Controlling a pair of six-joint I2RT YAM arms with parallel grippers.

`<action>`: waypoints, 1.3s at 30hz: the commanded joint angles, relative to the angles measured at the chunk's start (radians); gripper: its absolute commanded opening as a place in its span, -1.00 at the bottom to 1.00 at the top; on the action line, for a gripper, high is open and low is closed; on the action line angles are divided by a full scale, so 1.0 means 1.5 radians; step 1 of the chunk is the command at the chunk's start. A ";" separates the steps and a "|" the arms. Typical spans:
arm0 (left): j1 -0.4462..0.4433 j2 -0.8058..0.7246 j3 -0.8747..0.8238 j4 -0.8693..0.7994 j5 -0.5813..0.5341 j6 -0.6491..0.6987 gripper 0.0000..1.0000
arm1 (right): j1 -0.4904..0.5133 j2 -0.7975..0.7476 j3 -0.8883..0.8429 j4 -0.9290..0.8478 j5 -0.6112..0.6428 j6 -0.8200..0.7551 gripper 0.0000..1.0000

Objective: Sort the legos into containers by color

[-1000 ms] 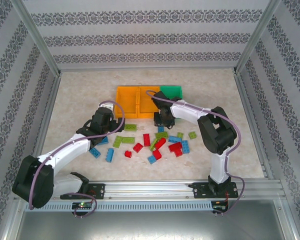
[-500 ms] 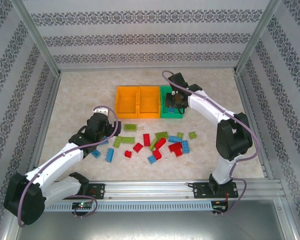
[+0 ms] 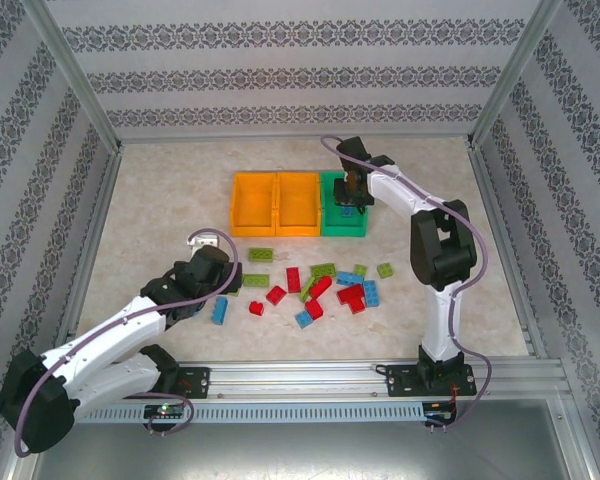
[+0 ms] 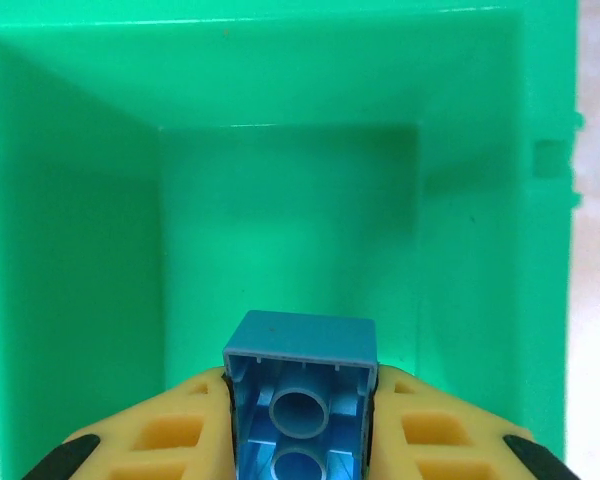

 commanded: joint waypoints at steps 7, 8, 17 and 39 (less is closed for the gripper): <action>-0.024 0.009 0.004 -0.096 -0.039 -0.117 0.99 | -0.012 0.041 0.027 -0.021 0.002 -0.016 -0.49; -0.025 0.010 0.004 -0.097 -0.037 -0.120 0.99 | -0.012 0.042 0.026 -0.022 0.001 -0.016 -0.47; -0.027 0.025 -0.006 -0.102 -0.002 -0.144 0.99 | -0.012 0.022 0.012 -0.015 -0.022 -0.018 0.04; -0.066 0.061 -0.059 -0.059 0.102 -0.194 0.51 | -0.015 -0.073 -0.037 0.026 -0.080 -0.004 0.42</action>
